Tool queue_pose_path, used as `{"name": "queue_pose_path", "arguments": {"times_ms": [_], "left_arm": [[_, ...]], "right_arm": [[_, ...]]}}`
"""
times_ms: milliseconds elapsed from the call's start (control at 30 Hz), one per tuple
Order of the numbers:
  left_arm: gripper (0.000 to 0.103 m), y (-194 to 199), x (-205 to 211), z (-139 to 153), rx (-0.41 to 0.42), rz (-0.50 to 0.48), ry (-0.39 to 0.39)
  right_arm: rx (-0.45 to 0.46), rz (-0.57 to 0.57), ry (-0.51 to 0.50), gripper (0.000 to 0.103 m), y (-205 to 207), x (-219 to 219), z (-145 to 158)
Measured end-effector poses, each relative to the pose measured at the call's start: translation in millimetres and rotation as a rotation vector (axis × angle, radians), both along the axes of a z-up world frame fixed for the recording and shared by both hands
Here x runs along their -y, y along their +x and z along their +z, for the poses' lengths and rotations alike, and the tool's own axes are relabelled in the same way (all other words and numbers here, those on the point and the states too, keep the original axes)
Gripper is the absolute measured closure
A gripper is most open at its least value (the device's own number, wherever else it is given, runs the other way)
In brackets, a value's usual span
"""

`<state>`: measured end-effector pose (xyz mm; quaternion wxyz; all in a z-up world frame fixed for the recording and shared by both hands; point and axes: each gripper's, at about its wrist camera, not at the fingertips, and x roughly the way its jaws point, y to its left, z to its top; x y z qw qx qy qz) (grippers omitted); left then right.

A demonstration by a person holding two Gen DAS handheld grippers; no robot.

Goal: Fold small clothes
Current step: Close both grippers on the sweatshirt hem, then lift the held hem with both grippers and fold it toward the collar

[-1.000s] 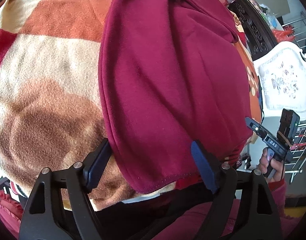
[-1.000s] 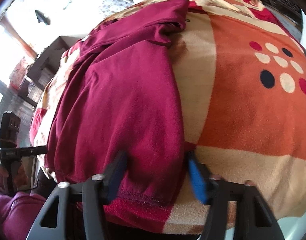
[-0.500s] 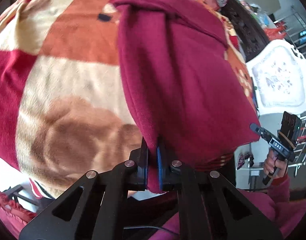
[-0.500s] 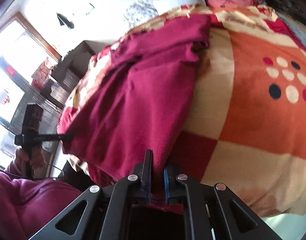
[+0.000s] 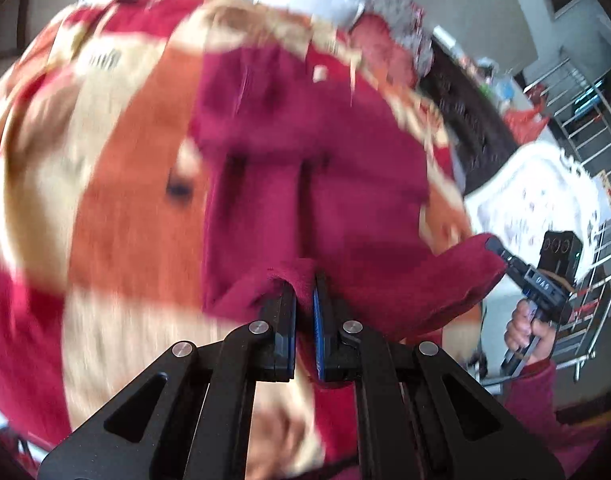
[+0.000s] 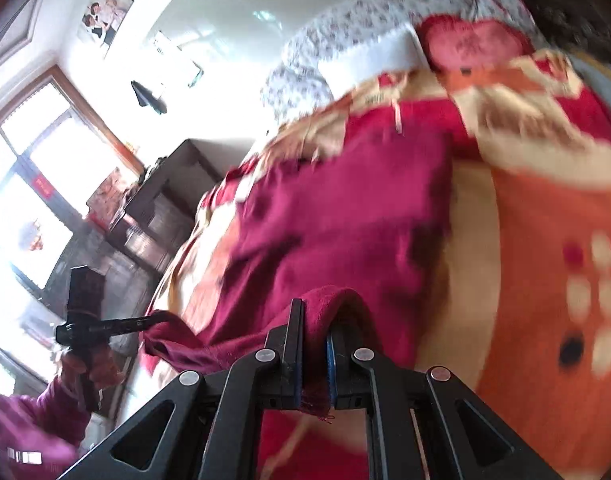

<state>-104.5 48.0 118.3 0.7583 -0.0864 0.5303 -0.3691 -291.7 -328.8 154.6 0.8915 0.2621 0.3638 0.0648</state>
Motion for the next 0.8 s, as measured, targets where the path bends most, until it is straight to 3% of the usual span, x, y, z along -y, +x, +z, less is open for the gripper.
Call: {"name": "queue_pose_path", "arguments": {"times_ms": [267,467,600,700,800], "left_arm": [[0.097,116.8,60.9,13.6,0.093,0.103,-0.021],[0.097,186.0,96.5,-4.2,0.083,0.143,0.017],[0.097,219.1,106.0,-20.1,0.002,0.179,0.009],[0.093,229.6,101.1,-15.5,-0.011,0.183,-0.038],[0.090,231.3,102.2,-5.6,0.006,0.172,-0.021]], "right_arm": [[-0.012,-0.086,-0.015,0.095,118.2,54.7,-0.5],[-0.050,-0.121,0.004,0.095,179.7,92.1,-13.2],[-0.147,-0.166,0.037,0.095,214.2,113.5,-41.1],[-0.126,-0.165,0.076,0.092,219.8,122.1,-42.5],[-0.108,-0.166,0.062,0.089,220.2,123.4,-30.8]]}}
